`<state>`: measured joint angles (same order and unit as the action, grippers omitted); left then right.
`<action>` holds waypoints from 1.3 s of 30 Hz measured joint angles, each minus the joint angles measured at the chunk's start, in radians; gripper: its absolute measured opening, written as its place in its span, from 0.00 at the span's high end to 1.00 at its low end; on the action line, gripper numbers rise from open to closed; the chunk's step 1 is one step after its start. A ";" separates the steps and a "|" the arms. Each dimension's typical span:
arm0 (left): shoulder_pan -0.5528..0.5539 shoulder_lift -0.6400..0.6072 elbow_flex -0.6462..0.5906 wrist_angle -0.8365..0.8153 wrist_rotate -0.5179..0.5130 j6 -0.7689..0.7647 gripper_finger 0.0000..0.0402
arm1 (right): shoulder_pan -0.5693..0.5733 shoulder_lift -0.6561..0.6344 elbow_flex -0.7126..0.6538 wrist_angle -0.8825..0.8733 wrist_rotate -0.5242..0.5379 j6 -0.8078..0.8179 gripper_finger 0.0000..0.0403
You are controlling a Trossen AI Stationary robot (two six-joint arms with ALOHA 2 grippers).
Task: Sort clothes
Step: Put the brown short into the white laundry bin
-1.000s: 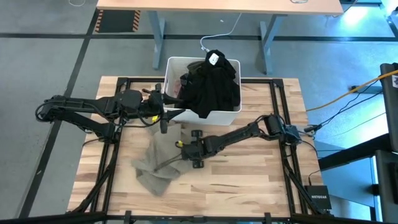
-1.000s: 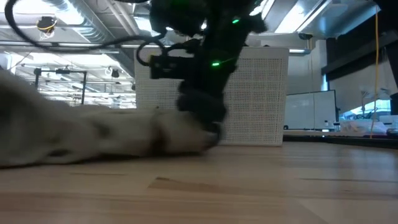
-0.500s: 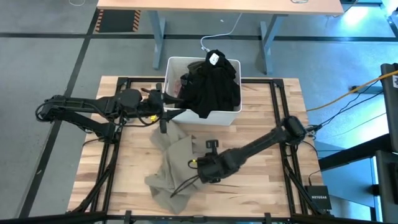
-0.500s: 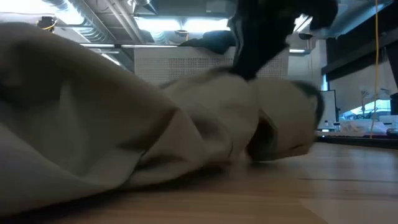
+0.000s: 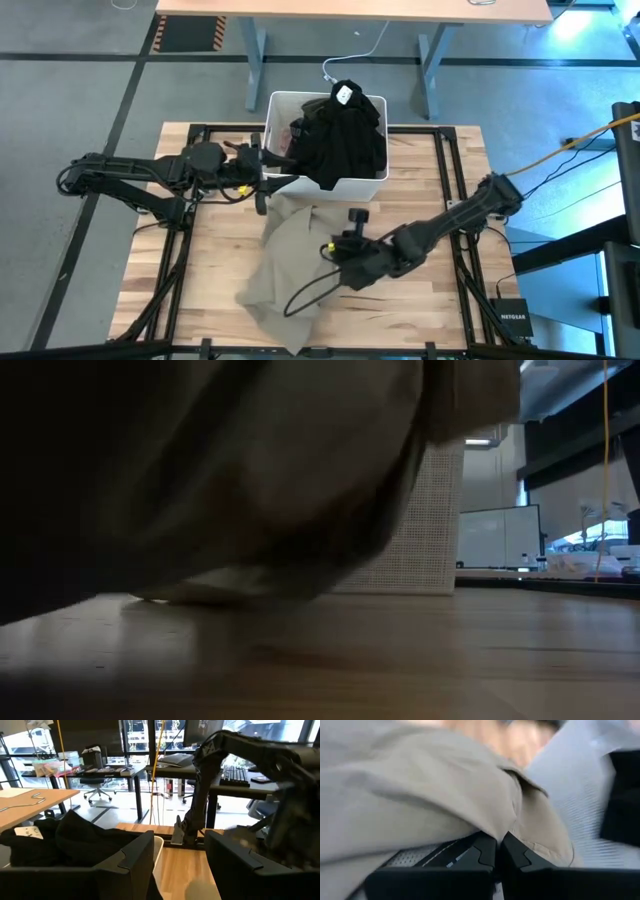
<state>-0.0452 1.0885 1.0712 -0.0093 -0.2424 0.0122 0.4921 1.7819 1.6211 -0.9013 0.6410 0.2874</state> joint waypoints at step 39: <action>0.033 -0.203 0.000 0.036 -0.019 0.219 0.58 | -0.609 -0.243 0.327 0.843 0.128 -1.103 0.98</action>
<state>-0.0119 0.8852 1.0710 0.0266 -0.2619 0.2317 -0.1170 1.5387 1.9477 -0.0584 0.7694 -0.8161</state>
